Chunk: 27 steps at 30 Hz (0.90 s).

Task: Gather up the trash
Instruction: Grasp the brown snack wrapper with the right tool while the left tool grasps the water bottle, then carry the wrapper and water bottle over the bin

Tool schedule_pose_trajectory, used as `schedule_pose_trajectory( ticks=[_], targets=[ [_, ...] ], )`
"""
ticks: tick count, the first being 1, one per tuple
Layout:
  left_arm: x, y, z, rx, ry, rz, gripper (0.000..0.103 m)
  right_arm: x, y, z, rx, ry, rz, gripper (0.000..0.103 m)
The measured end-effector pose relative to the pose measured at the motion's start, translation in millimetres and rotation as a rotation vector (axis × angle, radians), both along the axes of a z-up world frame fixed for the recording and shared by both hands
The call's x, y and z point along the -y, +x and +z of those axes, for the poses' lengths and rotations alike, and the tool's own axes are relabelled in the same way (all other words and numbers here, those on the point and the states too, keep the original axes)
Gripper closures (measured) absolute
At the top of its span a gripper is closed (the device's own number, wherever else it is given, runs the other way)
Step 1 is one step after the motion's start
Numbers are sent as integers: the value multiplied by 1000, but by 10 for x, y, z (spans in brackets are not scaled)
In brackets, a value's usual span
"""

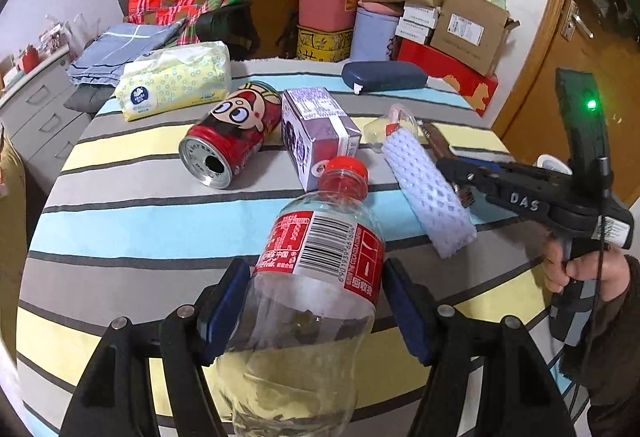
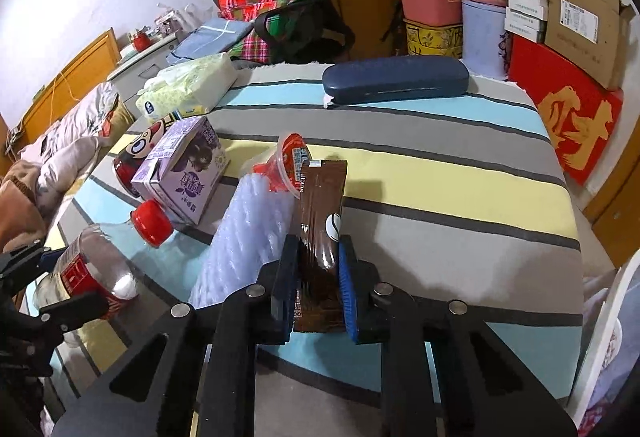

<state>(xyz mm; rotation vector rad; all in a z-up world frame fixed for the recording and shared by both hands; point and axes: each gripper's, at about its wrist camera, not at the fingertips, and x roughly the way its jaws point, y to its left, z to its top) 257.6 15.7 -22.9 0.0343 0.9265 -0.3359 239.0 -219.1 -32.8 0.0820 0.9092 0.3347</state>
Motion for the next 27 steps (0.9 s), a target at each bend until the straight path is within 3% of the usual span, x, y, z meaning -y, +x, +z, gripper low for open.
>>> schedule_pose_trajectory(
  ticks=[11,27],
  targets=[
    [35,-99,12,8,-31,34,37,49,-185,62,18,25,-43,84],
    [500,-498,475,100,-79,-23,37,273,-580,371,97,86,-116,84]
  ],
)
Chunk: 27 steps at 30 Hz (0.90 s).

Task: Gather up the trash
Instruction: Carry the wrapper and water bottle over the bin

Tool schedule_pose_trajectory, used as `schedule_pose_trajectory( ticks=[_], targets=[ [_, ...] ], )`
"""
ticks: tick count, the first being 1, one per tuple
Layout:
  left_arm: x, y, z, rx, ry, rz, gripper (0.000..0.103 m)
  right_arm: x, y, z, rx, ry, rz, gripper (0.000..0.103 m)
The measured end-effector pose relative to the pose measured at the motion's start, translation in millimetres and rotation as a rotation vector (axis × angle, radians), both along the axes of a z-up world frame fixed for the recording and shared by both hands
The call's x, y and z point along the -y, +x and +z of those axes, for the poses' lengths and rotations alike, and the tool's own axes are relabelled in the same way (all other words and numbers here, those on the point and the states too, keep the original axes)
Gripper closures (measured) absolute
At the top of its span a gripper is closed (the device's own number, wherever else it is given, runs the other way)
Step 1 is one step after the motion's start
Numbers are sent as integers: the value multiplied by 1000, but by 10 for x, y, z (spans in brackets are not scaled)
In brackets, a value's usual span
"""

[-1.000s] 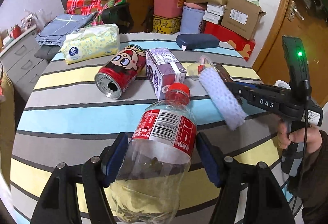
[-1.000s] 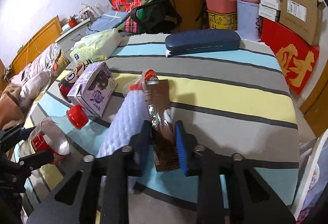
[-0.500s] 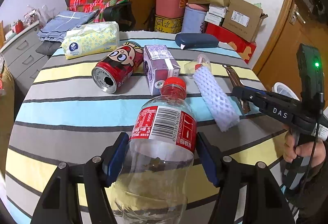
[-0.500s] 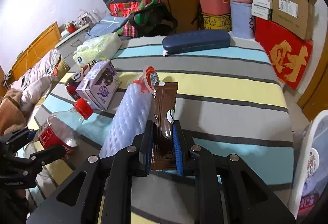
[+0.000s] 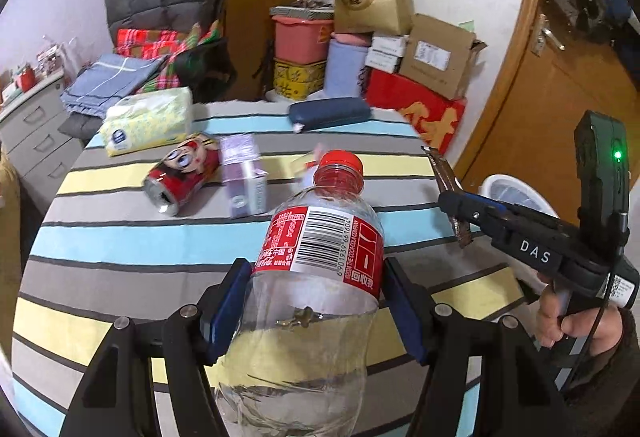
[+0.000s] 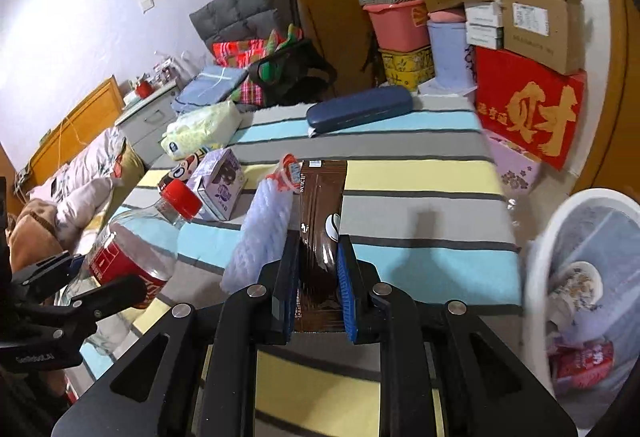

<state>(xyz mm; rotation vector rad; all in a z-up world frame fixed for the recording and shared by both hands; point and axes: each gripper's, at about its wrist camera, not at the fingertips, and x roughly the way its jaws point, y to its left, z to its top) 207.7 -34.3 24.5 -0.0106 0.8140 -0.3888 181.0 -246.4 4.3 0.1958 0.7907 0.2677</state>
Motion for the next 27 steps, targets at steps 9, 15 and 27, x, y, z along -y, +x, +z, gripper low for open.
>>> schedule_pose_trajectory(
  ticks=[9,15,27],
  targets=[
    [492,-130,193,33,-33,-58,37,318,-229,149,39,-11,-72,84],
    [896,-197,271,42,-41,-111,37,611,-370,156,49,-8,-139,84],
    [1795,-271,299,29,-58,-237,37,1208,-662,167,38,-26,-286,84]
  ],
)
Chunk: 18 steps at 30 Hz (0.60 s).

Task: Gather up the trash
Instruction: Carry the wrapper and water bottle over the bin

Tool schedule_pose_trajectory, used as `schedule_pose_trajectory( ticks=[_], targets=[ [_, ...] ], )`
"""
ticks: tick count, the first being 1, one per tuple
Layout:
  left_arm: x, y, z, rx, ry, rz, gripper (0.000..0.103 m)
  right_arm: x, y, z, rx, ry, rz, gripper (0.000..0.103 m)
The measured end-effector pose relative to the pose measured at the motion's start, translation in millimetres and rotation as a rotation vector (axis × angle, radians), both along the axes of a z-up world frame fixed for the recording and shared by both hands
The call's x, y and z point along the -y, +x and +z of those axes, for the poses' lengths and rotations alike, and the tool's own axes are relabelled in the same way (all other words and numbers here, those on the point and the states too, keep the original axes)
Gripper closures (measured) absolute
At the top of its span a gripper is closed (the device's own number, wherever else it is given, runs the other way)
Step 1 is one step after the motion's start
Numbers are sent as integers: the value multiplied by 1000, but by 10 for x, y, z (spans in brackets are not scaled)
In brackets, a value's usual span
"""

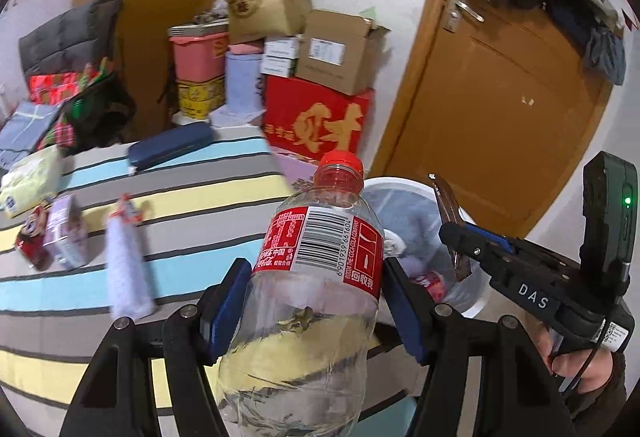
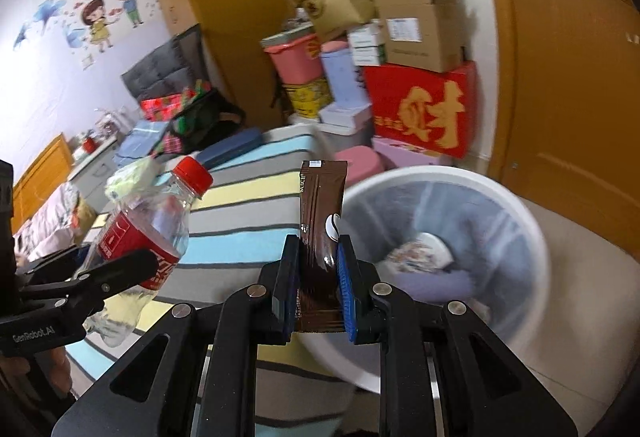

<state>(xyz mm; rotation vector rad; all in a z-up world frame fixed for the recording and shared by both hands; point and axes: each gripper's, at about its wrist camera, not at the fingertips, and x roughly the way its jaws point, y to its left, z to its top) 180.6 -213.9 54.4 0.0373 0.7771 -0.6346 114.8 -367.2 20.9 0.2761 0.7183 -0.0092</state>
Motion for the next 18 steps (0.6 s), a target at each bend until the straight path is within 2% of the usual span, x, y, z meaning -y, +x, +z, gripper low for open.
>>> schedule_pose_trajectory(
  ticks=[13,18],
  targets=[
    [860,-10,-144,-30,14,-108,37,518,-197,-184,-53,13,-113,84],
    [1092,-11,-266,-19,60,-120,37,682,-216,-272,-84,26,-145,84]
  ],
)
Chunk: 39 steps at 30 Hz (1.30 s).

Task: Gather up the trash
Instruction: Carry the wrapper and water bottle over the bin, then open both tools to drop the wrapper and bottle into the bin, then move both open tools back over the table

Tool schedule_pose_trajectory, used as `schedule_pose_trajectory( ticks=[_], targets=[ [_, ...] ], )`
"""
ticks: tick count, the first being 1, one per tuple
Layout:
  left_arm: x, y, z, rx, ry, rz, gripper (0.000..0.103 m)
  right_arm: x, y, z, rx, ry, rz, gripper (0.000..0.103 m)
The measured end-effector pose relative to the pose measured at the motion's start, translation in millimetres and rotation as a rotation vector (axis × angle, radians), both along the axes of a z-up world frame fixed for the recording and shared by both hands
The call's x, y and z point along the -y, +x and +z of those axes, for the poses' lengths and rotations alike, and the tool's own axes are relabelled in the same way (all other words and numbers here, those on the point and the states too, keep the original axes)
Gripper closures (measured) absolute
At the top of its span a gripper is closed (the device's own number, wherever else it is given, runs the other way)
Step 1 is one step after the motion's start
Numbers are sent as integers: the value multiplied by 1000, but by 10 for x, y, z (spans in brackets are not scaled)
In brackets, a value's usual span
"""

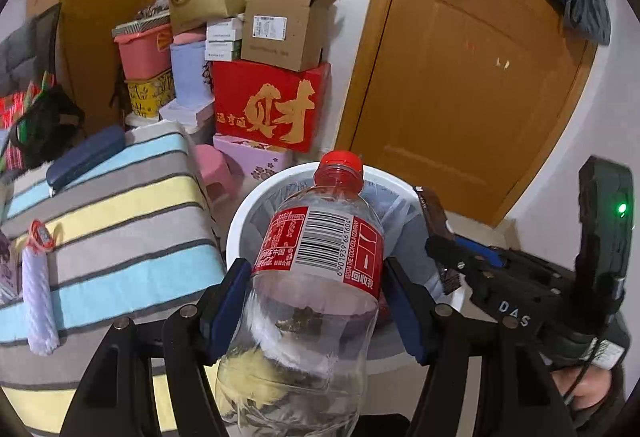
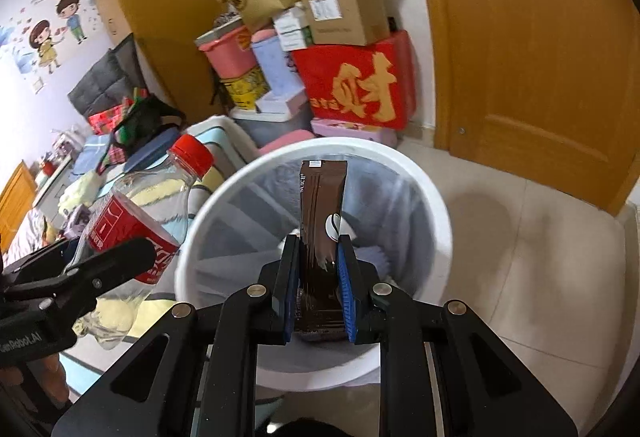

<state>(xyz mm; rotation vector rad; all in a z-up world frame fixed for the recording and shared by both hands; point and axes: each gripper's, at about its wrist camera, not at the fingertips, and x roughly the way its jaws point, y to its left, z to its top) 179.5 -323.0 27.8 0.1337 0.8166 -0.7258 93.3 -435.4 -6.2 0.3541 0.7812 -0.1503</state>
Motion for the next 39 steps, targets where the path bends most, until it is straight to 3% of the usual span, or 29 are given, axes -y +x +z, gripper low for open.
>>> schedule_pose_trajectory(
  ticks=[12,16,17,19,21,39],
  targets=[
    [204,119,-161,9,35,5,36,119,111,-162,-82,-48,-14,84],
    [200,91,-139,13,2,-20,36,141,115,-170,-88,-68,-27,82],
    [201,95,-133,12,-3,-16,35,135,125,-169,-90,-69,-27,80],
    [190,107,-127,2,-7,-10,35,141,115,-169,-97,-72,-36,62],
    [170,103,-111,11,-7,-7,35,146,94,-155,-84,-61,-37,52],
    [-294,-81,144,69,-21,65,35,-104,-7,48,-10,-55,-45,52]
  ],
)
